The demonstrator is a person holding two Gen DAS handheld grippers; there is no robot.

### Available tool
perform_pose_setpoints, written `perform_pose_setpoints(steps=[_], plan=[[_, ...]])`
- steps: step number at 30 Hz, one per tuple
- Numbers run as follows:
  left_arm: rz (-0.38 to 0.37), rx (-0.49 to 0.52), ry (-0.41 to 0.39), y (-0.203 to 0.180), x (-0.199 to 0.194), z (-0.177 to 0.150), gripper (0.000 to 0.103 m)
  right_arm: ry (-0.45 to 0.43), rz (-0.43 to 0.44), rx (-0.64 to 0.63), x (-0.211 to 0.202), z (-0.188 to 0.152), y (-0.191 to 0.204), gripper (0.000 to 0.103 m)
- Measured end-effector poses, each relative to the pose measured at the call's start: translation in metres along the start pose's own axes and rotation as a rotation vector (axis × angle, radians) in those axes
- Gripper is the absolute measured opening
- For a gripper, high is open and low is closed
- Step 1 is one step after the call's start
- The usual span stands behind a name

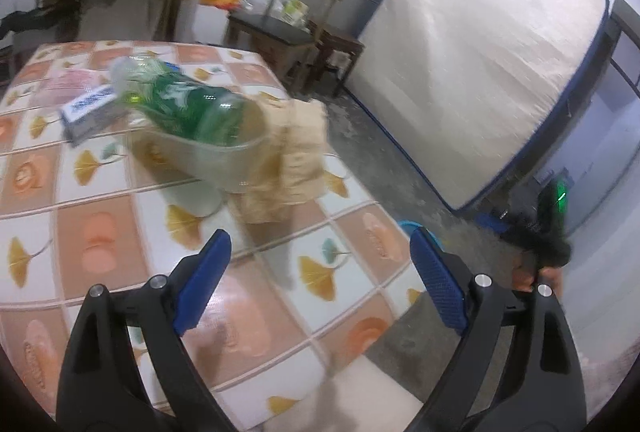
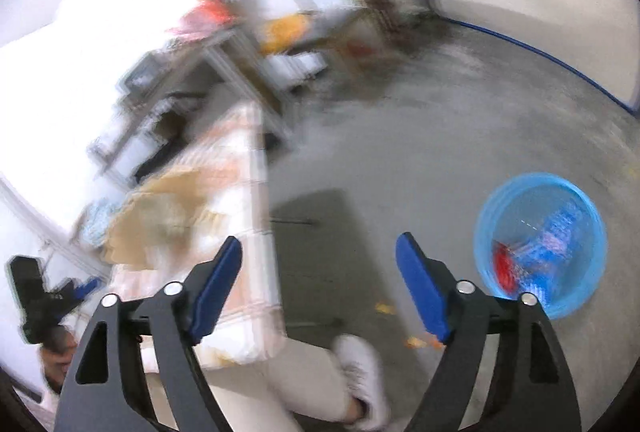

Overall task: Collect trash
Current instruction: 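Move both tools back over the table toward the tan cloth, then grasp the tan cloth with the right tool and lift it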

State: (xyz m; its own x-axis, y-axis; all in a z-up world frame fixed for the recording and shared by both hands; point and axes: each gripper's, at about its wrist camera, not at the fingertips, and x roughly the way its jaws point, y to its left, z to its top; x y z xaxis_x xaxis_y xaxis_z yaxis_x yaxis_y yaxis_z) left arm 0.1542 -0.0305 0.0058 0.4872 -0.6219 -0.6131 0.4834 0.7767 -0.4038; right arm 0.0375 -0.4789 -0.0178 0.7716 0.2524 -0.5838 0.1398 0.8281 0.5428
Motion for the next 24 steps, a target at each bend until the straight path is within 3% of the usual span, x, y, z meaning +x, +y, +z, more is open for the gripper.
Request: perform_pose_setpoints(steps=[6, 11, 14, 19, 24], plan=[[0.078, -0.019, -0.03, 0.025, -0.014, -0.013, 0.087, 0.053, 0.203, -0.238, 0.061, 0.038, 0.124, 0.091], [0.085, -0.047, -0.061, 0.042, -0.026, -0.02, 0.087, 0.136, 0.216, -0.402, 0.128, 0.057, 0.193, 0.093], [0.075, -0.083, -0.066, 0.056, -0.029, -0.022, 0.087, 0.213, 0.177, -0.375, 0.177, 0.069, 0.201, 0.093], [0.073, -0.103, -0.054, 0.074, -0.028, -0.024, 0.087, 0.372, 0.193, -0.274, 0.236, 0.07, 0.193, 0.093], [0.073, -0.1, -0.046, 0.083, -0.022, -0.024, 0.087, 0.407, 0.267, -0.207, 0.238, 0.063, 0.184, 0.073]])
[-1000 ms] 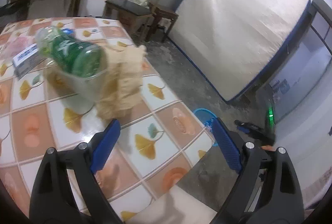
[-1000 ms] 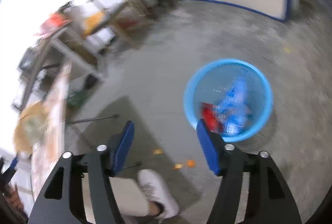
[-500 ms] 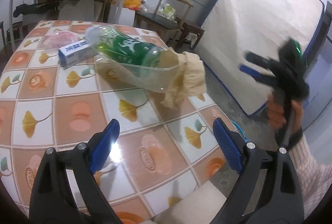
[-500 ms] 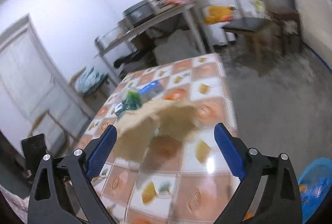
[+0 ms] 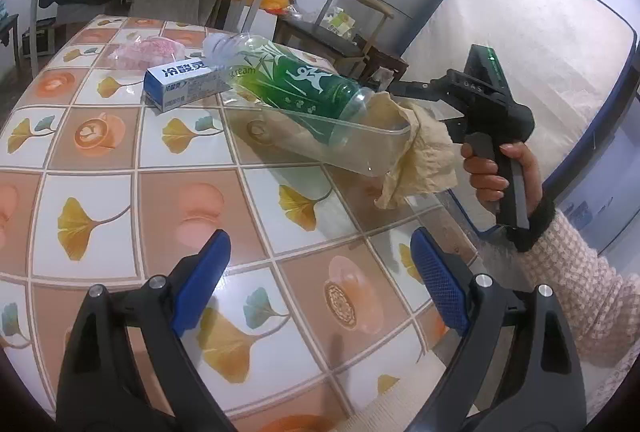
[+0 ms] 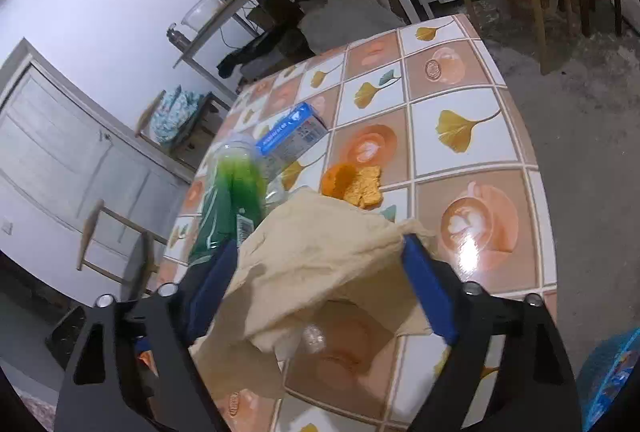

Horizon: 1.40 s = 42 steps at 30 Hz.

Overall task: Collect trash
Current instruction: 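Grasp the tan cloth with the right tool and lift it, then bring the cloth to the left tool and grasp it with the left tool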

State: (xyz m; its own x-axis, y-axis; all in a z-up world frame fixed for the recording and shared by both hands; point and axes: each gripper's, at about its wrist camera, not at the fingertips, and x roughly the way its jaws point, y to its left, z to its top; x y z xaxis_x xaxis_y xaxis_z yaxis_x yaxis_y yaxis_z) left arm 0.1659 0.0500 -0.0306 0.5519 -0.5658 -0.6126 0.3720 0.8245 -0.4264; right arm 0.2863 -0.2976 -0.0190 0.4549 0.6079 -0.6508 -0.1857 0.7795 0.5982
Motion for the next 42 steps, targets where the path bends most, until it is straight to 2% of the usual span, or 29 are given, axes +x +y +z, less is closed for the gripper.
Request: perform_pose_setpoints(steps=[1, 5, 9, 11, 16, 22, 28, 31, 34, 35, 39, 42], plan=[[-0.002, -0.002, 0.002, 0.001, 0.001, 0.001, 0.087, 0.008, 0.007, 0.001, 0.0, -0.002, 0.0, 0.071], [-0.008, -0.002, 0.0, 0.0, 0.003, 0.003, 0.087, 0.027, 0.016, 0.013, 0.006, -0.006, 0.0, 0.049], [-0.011, 0.002, -0.012, -0.004, 0.001, 0.003, 0.087, 0.024, 0.002, 0.001, 0.003, -0.012, 0.006, 0.016], [-0.012, 0.001, -0.019, -0.005, -0.002, 0.003, 0.087, 0.01, -0.026, -0.017, 0.001, -0.013, 0.012, 0.011], [0.014, -0.019, -0.04, -0.005, -0.013, 0.001, 0.087, -0.091, -0.127, -0.074, -0.022, -0.02, 0.036, 0.007], [0.06, -0.043, -0.038, -0.002, -0.022, -0.004, 0.087, -0.271, -0.261, -0.142, -0.068, -0.036, 0.075, 0.007], [0.073, -0.063, -0.07, 0.002, -0.037, -0.01, 0.087, -0.429, -0.282, -0.167, -0.135, -0.058, 0.109, 0.006], [0.072, -0.071, -0.079, 0.007, -0.043, -0.014, 0.087, -0.454, -0.266, -0.192, -0.159, -0.071, 0.124, 0.006], [0.075, -0.082, -0.082, 0.015, -0.046, -0.018, 0.087, -0.438, -0.219, -0.213, -0.174, -0.087, 0.139, 0.006], [0.076, -0.087, -0.086, 0.019, -0.048, -0.019, 0.087, -0.418, -0.18, -0.214, -0.176, -0.091, 0.143, 0.006], [0.112, -0.125, -0.115, 0.036, -0.059, -0.022, 0.087, -0.265, 0.073, -0.135, -0.149, -0.104, 0.147, 0.006], [0.136, -0.156, -0.128, 0.05, -0.07, -0.023, 0.078, -0.095, 0.276, -0.018, -0.104, -0.112, 0.142, 0.006]])
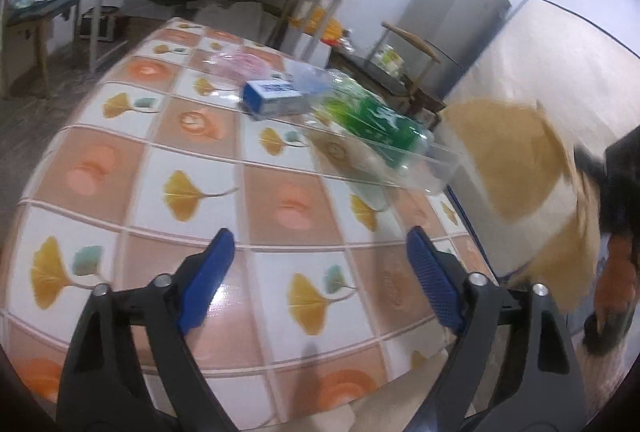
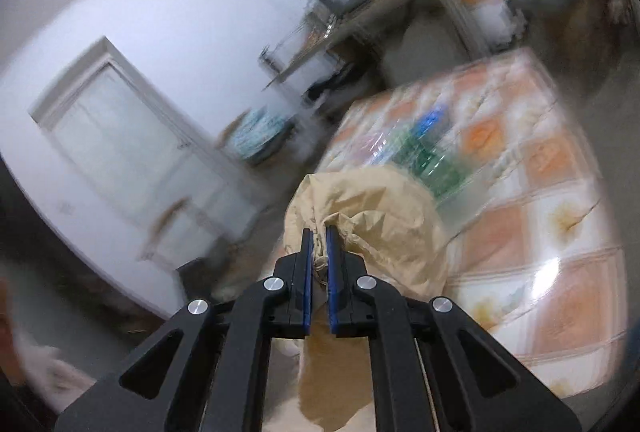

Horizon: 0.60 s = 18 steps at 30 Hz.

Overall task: Collect trash
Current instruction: 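Bring the cloth to the left tool and grasp it with the left tool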

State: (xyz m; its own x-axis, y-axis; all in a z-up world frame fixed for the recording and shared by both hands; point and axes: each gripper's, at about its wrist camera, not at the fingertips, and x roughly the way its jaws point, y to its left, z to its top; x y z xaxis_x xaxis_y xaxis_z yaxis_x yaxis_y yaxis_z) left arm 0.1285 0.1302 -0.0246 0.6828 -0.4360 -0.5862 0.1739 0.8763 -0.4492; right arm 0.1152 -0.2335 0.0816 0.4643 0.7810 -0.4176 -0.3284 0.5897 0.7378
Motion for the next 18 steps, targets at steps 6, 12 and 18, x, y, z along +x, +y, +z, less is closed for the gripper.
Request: perform_pose_setpoints(steps=[6, 12, 18], plan=[[0.02, -0.061, -0.032, 0.025, -0.016, 0.001, 0.071, 0.234, 0.071, 0.283, 0.085, -0.031, -0.055, 0.007], [-0.027, -0.033, -0.018, 0.023, -0.013, -0.005, 0.071, 0.288, -0.103, 0.323, 0.131, -0.041, -0.093, 0.006], [-0.184, 0.102, 0.034, 0.004, -0.004, -0.017, 0.083, 0.308, -0.194, 0.272, 0.141, -0.034, -0.096, 0.006]])
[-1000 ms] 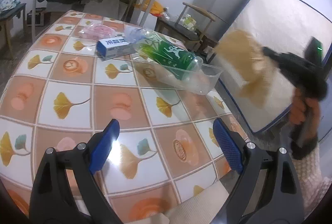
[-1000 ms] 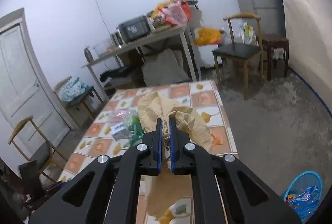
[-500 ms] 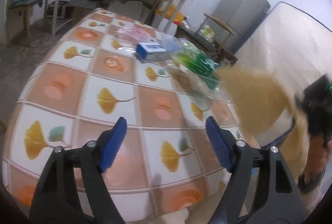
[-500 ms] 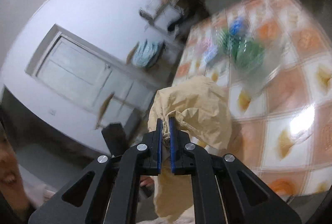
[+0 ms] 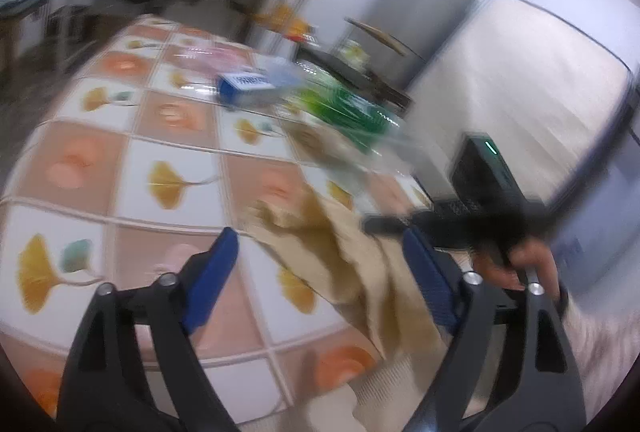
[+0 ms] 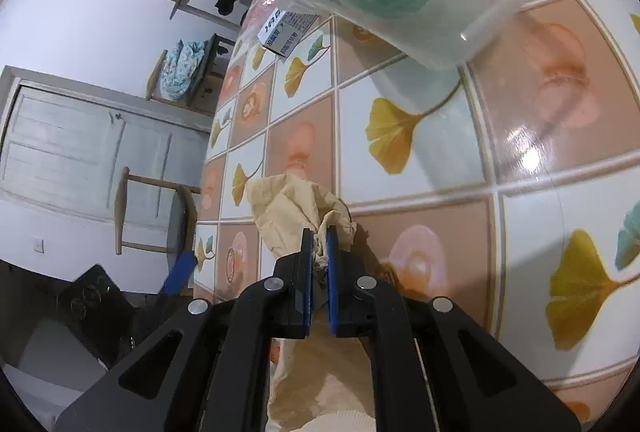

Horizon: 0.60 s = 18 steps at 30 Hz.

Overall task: Collect trash
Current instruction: 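Bring the cloth to the left tool and grasp it with the left tool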

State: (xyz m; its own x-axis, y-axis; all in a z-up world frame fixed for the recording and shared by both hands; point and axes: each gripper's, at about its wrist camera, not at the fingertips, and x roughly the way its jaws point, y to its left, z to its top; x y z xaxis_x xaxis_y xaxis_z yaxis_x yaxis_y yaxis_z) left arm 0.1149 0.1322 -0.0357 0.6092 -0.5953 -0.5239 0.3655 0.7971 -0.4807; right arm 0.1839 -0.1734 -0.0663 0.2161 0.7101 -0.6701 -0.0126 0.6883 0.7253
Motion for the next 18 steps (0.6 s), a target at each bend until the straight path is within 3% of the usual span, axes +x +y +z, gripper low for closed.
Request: perform_pose_setpoints(steps=[3, 11, 14, 16, 18], plan=[[-0.011, 0.115, 0.06, -0.018, 0.014, -0.007, 0.085, 0.018, -0.001, 0.007, 0.002, 0.003, 0.0, 0.006], [0.05, 0.432, 0.177, -0.068, 0.053, -0.025, 0.087, 0.047, 0.039, 0.066, 0.021, 0.01, 0.0, 0.006], [0.138, 0.534, 0.222, -0.078, 0.065, -0.032, 0.087, 0.046, 0.063, 0.07, 0.02, 0.007, 0.002, 0.006], [0.251, 0.604, 0.234, -0.08, 0.073, -0.038, 0.087, 0.051, 0.079, 0.071, 0.019, 0.005, 0.002, 0.006], [0.309, 0.622, 0.235, -0.076, 0.075, -0.04, 0.087, 0.063, 0.092, 0.069, 0.021, 0.003, 0.004, 0.006]])
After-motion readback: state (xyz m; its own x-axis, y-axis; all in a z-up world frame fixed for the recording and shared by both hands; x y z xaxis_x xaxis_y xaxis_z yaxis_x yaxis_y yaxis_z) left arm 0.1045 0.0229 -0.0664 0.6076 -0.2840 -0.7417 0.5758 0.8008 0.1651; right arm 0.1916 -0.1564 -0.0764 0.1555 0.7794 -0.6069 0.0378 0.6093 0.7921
